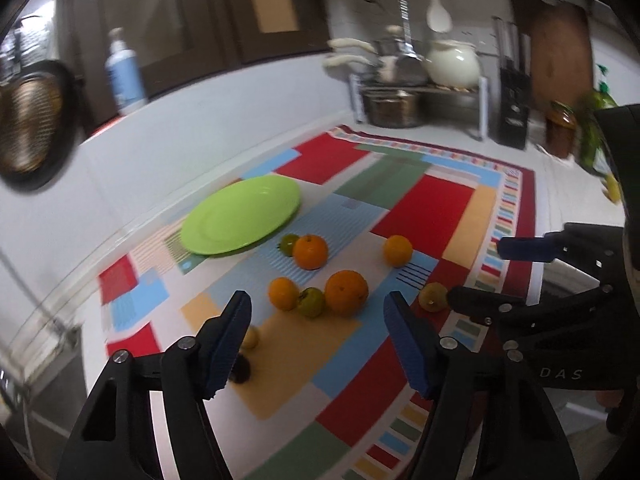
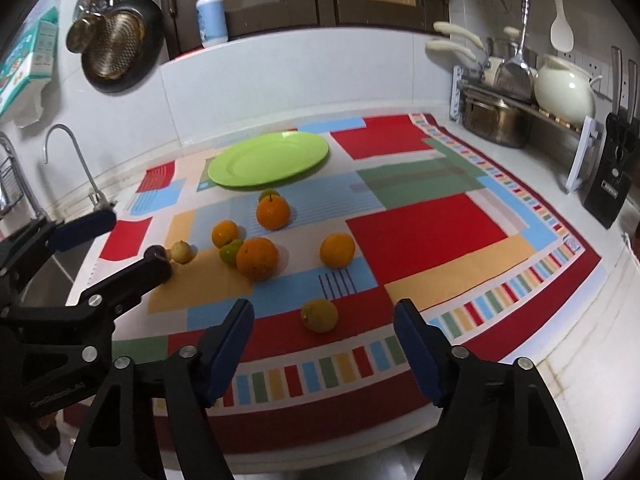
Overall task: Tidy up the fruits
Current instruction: 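Move both tools toward the fruits scattered on the mat, then grasp the large orange with the left tool while the right tool grasps a small yellow fruit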
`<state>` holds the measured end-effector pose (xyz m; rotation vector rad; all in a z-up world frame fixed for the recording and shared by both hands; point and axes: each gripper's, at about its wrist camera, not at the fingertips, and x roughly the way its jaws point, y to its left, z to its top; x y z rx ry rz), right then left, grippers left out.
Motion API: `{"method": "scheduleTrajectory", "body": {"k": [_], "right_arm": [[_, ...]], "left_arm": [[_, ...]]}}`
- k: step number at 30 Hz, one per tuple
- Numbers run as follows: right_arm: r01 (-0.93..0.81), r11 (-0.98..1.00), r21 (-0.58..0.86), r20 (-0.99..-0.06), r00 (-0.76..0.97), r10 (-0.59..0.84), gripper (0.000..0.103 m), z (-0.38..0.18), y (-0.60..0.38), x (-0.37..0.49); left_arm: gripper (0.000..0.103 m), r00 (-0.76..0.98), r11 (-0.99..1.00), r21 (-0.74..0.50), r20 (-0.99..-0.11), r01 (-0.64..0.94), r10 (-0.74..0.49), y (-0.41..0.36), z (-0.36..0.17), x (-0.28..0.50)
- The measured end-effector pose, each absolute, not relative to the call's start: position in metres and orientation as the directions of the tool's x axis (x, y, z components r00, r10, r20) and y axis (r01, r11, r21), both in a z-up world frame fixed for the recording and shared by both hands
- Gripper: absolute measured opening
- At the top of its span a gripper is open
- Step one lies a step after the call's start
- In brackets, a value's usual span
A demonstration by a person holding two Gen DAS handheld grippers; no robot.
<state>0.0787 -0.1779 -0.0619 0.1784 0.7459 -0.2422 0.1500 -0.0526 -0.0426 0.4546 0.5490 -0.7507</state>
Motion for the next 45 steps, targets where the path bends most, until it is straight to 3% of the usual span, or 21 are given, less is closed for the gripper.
{"method": "scheduleTrajectory", "body": {"k": [19, 33, 37, 45], "right_arm": [[0.368, 0.923, 0.113, -0.794, 0.593, -0.138, 0.043, -0.099, -0.183, 0.115], [0.38, 0.916, 0.131, -0.814, 0.569, -0.119, 0.034, -0.109, -0.192, 0.13], [0.377, 0.916, 0.136, -0.812, 0.572, -0.115, 0.03, -0.109, -0.192, 0.132], [0.385, 0.912, 0.139, -0.81, 0.574, -0.119, 0.03, -0.108, -0.195, 0.132]], "left_arm": [[0.057, 0.408, 0.378, 0.213, -0.714, 0.901, -0.569, -0.094, -0.086, 0.196], [0.05, 0.334, 0.328, 0.171, -0.766, 0.929, -0.55, -0.109, -0.102, 0.214], [0.043, 0.323, 0.318, 0.166, -0.775, 0.934, -0.544, -0.112, -0.105, 0.216], [0.041, 0.31, 0.33, 0.14, -0.777, 0.933, -0.547, -0.113, -0.104, 0.219]]}}
